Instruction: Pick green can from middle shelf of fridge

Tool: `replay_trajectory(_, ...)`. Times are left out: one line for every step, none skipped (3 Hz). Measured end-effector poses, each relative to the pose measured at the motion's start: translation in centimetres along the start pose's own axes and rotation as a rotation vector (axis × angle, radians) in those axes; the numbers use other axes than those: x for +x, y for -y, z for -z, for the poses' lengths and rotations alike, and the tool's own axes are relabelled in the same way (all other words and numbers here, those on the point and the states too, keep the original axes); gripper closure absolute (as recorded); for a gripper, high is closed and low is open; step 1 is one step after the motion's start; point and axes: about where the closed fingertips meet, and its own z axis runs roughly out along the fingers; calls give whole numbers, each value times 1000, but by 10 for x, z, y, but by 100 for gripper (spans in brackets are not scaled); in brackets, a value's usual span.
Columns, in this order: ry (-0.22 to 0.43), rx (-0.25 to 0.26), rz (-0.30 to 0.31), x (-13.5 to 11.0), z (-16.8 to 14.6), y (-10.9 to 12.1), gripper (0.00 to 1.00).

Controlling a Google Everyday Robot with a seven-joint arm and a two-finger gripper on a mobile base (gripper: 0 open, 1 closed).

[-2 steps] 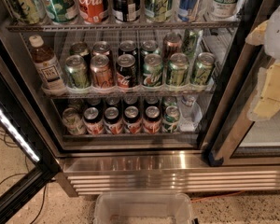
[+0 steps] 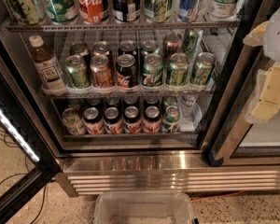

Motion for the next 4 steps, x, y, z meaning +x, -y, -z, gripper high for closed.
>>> replay_trajectory(93,12,7,-23,0,-23,0)
replay_trajectory(193,49,-46,-54,-9,-46,0)
replay_trajectory(285,72,-138,-79,-25,-52,0)
replay_trajectory(370,86,-227,-96,-39,-48,0)
